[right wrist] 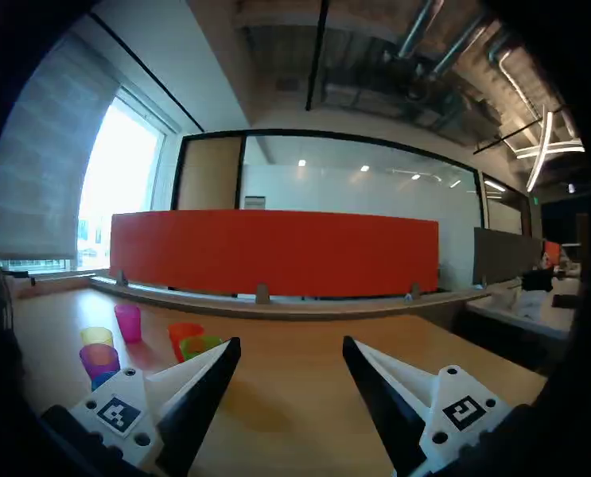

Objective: Pour water

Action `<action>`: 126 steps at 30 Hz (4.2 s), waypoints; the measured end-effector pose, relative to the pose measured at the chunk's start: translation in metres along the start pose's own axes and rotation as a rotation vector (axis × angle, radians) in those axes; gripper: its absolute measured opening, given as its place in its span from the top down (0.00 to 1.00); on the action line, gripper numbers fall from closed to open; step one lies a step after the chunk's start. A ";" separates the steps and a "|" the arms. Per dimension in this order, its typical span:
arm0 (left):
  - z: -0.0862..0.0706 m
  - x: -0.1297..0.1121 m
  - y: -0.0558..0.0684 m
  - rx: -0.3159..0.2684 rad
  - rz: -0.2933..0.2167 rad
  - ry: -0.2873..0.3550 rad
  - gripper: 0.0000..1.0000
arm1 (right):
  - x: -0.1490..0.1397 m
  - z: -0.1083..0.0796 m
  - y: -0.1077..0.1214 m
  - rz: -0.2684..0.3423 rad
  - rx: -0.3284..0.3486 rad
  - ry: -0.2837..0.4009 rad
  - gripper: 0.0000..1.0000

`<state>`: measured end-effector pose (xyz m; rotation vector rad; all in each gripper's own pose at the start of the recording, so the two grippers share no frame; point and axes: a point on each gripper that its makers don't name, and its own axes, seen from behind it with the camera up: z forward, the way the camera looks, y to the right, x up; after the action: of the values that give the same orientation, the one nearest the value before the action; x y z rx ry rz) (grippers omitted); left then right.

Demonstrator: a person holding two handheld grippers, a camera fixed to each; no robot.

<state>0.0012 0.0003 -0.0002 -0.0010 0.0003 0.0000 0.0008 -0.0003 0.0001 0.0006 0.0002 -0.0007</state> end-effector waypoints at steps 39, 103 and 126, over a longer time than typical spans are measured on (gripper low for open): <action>0.031 0.118 0.021 -0.109 0.082 -0.025 0.07 | 0.116 0.025 0.011 0.042 0.030 -0.052 0.01; 0.024 0.119 0.137 -0.652 0.278 -0.228 0.06 | 0.118 0.017 -0.036 -0.296 0.494 -0.282 0.00; -0.007 0.077 0.189 -0.835 0.329 -0.315 0.06 | 0.117 0.019 -0.046 -0.322 0.560 -0.339 0.00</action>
<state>0.0778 0.1896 -0.0078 -0.8364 -0.3148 0.3292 0.1174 -0.0462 0.0192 0.5606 -0.3393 -0.3225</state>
